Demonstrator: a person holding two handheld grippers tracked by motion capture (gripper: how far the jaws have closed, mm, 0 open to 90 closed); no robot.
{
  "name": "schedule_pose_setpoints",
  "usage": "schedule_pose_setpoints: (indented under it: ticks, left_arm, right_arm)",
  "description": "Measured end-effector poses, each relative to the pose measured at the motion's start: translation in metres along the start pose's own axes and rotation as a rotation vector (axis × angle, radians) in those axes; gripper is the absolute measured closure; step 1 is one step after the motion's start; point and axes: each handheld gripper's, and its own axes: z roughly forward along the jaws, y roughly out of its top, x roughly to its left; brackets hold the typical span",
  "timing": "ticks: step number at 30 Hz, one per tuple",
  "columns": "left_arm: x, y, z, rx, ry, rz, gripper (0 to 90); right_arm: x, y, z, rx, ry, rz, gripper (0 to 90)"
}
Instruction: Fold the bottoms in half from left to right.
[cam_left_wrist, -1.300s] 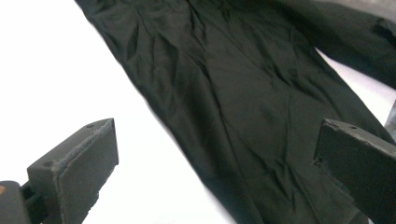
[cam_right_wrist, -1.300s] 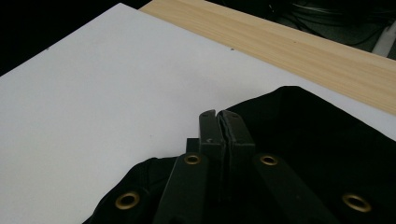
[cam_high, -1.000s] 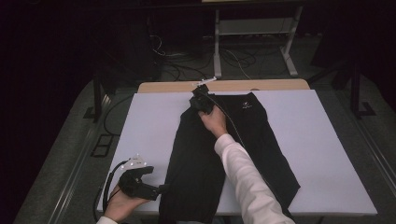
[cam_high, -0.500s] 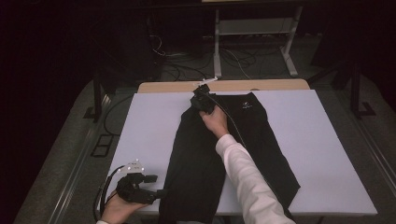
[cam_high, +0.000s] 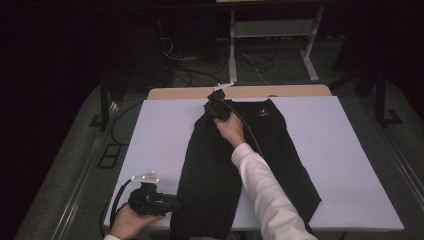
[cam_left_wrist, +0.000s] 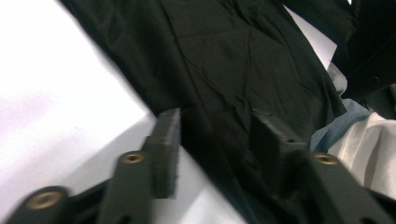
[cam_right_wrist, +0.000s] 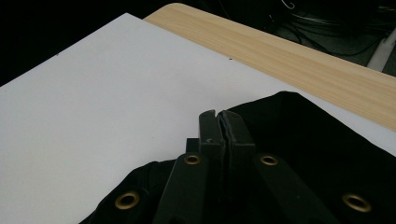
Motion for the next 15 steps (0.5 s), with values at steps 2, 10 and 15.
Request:
schedule_pose_setpoints:
  ticks: [2,10,15]
  left_arm:
    - [-0.001,0.002,0.003,0.022,0.004,0.009,68.9]
    - [-0.010,0.010,0.008,0.079,0.061,0.067,89.1]
    - [-0.015,0.013,0.005,0.047,0.063,0.083,89.3]
  right_arm:
    - [0.000,0.000,0.000,0.000,0.000,-0.003,86.6]
    - [0.000,0.001,-0.002,0.000,0.003,-0.007,86.6]
    - [-0.004,0.003,-0.006,-0.006,0.005,0.004,86.7]
